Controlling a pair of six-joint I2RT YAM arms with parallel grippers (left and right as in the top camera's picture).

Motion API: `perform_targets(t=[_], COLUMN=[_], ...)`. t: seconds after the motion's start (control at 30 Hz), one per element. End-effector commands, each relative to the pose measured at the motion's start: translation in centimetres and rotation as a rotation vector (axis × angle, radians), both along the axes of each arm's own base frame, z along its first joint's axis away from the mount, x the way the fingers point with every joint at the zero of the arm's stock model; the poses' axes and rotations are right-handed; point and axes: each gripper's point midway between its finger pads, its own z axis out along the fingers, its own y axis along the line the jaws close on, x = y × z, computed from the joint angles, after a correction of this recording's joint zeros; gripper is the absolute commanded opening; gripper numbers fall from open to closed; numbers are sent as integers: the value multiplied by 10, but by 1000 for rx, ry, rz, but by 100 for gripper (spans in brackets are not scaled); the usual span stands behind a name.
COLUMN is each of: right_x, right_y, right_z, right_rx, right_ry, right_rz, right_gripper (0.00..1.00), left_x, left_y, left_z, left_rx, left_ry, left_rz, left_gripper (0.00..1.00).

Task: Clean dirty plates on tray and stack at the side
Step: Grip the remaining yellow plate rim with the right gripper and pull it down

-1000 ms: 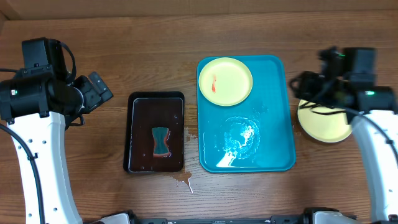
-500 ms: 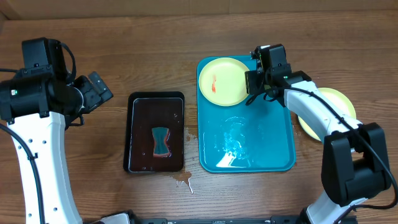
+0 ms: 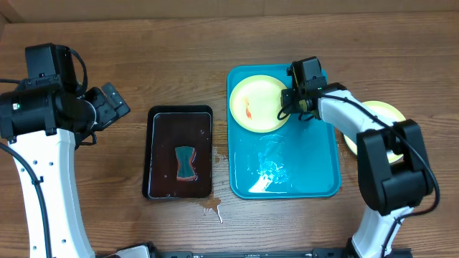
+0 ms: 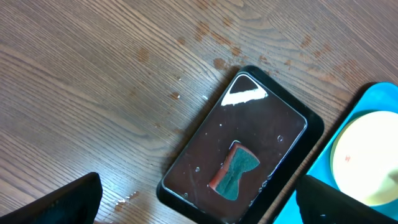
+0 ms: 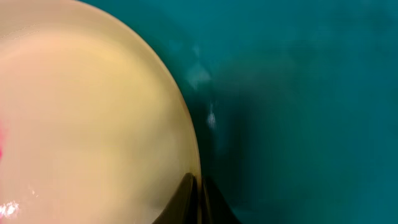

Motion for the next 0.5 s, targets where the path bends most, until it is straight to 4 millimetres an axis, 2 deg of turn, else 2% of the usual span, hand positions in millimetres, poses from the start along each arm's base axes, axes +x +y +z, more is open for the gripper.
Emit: perform_targets(t=[0.0, 0.13, 0.2, 0.3, 0.4, 0.43, 0.47], right_x=[-4, -26, -45, -78, -113, -129, -137], right_y=[-6, -14, -20, -28, -37, -40, -42], right_z=[62, 131, 167, 204, 213, 205, 197], right_rx=[27, 50, 64, 106, 149, 159, 162], right_ry=[-89, -173, -214, -236, -177, -109, -64], right_rz=[-14, -22, -27, -83, -169, -222, -256], right_gripper=[4, 4, 4, 4, 4, 4, 4], left_x=[1, 1, 1, 1, 1, 1, 1], left_y=[3, 3, 3, 3, 3, 3, 3], left_z=[7, 7, 7, 7, 7, 7, 7], left_rx=[18, 18, 18, 18, 18, 19, 18], left_ry=[-21, -21, -21, -21, -21, -21, -21], left_rz=[-5, -5, -5, -5, -5, -5, -5], left_gripper=[100, 100, 100, 100, 100, 100, 100])
